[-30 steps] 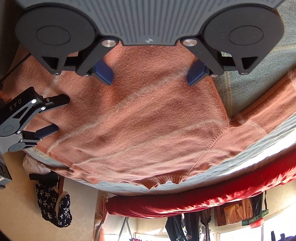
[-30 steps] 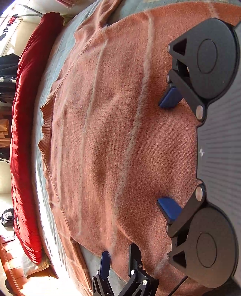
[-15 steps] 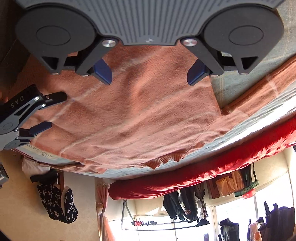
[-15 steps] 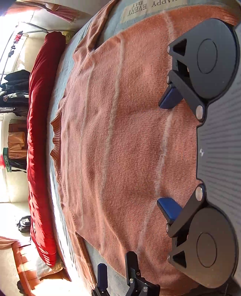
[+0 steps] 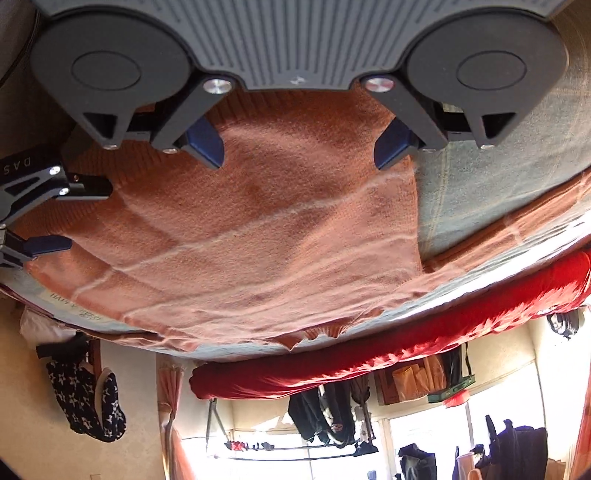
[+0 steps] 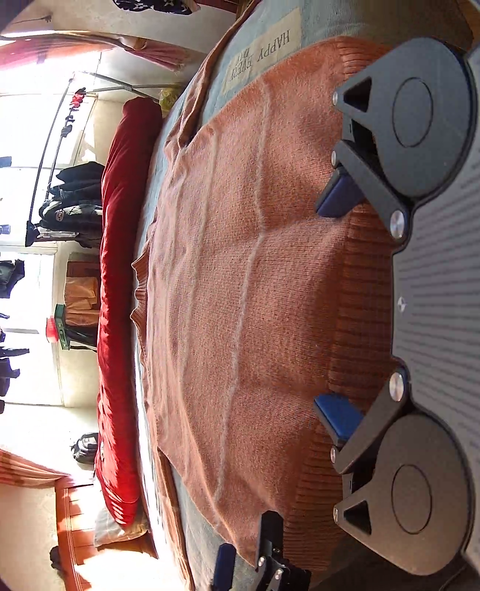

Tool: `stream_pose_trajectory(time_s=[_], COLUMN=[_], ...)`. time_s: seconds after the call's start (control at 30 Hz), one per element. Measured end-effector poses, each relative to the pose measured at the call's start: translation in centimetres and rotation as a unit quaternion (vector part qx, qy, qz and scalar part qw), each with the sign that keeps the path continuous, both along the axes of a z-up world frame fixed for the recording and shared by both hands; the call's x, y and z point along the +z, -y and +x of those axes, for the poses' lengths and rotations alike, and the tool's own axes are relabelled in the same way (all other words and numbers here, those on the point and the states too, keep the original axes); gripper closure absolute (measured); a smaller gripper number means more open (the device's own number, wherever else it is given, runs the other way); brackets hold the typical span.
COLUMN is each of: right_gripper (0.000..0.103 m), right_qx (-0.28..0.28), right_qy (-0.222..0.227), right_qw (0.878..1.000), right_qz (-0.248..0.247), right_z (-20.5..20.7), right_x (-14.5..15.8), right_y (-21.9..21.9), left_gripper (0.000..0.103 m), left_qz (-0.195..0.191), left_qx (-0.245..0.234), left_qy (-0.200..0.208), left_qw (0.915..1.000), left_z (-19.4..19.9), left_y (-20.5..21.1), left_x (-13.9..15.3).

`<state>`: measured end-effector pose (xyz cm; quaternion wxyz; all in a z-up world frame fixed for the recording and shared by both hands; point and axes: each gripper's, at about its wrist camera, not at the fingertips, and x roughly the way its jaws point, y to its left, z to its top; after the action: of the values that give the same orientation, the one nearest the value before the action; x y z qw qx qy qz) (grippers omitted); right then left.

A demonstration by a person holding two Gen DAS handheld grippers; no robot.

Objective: Fold clothes

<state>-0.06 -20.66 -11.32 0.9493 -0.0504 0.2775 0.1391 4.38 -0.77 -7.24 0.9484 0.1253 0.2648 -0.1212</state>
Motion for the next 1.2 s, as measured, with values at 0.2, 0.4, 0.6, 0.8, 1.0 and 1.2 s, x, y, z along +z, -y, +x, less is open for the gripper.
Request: stream_pose_trajectory(time_s=[0.2,0.4,0.6,0.8,1.0,1.2], right_gripper=[0.0,0.0,0.0,0.0,0.0,0.0], right_qx=[-0.026,-0.096,-0.088,-0.093,-0.094,-0.091], right_qy=[0.038,-0.011,0.06,0.07,0.082,0.06], right_qw=[0.998,0.991,0.992,0.99,0.99,0.989], right_qz=[0.043,0.087,0.072,0.075,0.059,0.096], right_z=[0.0,4.0,1.9,1.7,0.9,2.7], right_x=[2.6,0.6,-2.5,-2.7,-2.8,2.9], right_y=[3.3,8.8,8.7,8.7,8.4,6.9], left_gripper=[0.014,0.012,0.012,0.012,0.012,0.012], left_qz=[-0.02,-0.043,-0.045,-0.154,-0.191,-0.187], left_qx=[0.004,0.029,0.009,-0.022,-0.008,-0.015], left_qy=[-0.016,-0.058,-0.078,-0.063,-0.119,-0.112], left_qw=[0.9996,0.997,0.9959,0.9859,0.9742,0.9758], left_z=[0.6,0.4,-0.2,6.6,13.7,9.8], left_y=[0.9,1.0,1.3,1.1,2.0,0.1], left_x=[-1.2,-2.4,-0.2,3.8,0.3,-0.3])
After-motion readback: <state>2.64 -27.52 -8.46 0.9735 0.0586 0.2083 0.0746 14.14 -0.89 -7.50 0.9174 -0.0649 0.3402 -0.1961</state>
